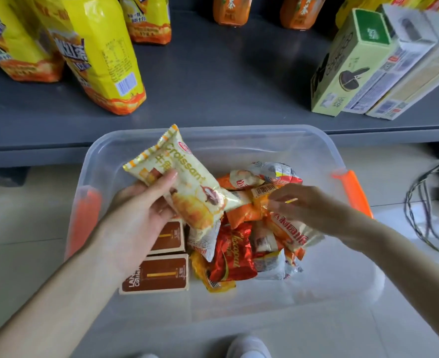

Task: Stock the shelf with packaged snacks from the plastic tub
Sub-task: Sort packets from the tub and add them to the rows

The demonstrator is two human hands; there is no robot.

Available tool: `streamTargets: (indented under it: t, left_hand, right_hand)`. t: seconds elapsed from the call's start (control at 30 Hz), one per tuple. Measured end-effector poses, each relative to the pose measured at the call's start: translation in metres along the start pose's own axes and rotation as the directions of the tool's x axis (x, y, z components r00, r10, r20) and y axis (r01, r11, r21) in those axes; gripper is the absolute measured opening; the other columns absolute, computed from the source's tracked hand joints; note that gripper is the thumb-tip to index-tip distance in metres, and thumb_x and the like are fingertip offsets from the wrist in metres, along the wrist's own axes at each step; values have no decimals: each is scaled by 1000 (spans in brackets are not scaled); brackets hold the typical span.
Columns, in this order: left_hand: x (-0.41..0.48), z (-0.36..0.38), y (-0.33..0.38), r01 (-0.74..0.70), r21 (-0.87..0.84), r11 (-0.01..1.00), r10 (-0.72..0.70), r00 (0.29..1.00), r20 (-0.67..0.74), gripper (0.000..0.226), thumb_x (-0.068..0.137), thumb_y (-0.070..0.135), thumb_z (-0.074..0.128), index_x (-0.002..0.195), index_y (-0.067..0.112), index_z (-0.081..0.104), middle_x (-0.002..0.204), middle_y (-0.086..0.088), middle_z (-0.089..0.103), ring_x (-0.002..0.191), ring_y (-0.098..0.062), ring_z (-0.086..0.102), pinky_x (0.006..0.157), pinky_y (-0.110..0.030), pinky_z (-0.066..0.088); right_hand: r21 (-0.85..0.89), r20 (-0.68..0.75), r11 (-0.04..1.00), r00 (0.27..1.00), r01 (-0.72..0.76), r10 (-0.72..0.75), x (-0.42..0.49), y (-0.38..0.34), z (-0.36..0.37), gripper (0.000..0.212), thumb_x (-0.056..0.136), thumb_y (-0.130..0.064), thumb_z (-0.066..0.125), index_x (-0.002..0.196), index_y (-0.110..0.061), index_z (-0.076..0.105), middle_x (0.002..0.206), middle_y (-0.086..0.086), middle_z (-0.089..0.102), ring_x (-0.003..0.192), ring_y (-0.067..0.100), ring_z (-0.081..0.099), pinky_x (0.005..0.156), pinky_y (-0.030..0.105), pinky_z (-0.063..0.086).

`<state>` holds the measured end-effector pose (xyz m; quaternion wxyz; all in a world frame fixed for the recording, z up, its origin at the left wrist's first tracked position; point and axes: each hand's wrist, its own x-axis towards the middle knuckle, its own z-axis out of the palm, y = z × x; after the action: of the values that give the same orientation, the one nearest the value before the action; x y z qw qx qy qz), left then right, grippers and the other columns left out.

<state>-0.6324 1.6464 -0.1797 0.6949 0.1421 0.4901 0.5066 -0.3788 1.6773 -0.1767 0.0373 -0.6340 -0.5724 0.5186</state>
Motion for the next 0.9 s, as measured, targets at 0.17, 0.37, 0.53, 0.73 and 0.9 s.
streamTargets:
  t: [0.17,0.37,0.53,0.73,0.9]
  left_hand:
    - [3,-9,-5,70,-37,997,-70,997,-14,39,79,30,59,114,15,61,110,-7,72,100,-22,70,75,-37,59]
    - [4,-9,-11,137,-44,990,-137,991,9,42,91,41,48,126,19,55,114,-8,70,101,-22,69,73,-36,60]
    - [12,-13,-14,135,-52,989,-136,990,-26,45,81,44,55,121,22,55,107,-5,73,96,-19,71,69,-36,60]
    - [16,-11,-9,152,-36,988,-153,987,-39,52,80,45,55,127,22,54,114,-5,71,102,-20,69,69,-35,60]
    - [-22,18,35,154,-47,987,-160,970,-183,47,87,43,52,127,16,55,114,-9,70,103,-22,69,79,-40,56]
  right_hand:
    - [-80,-224,997,974,21,-38,27,18,-25,43,79,-30,73,118,-19,57,120,1,61,105,13,60,84,24,50]
    - [-634,-249,761,895,139,-370,63,4,-8,64,78,-34,75,131,-10,49,128,6,53,111,25,52,78,25,36]
    - [-753,-240,636,828,170,-506,76,11,-10,43,79,-25,76,115,-9,59,110,8,57,94,30,58,70,33,41]
    - [-583,-362,787,803,202,-474,60,1,-28,30,79,-25,75,104,-10,67,96,5,64,80,23,60,69,37,51]
    - [23,-260,985,953,170,-158,1,-56,-53,22,81,-22,71,99,-10,67,94,5,70,84,17,67,67,17,53]
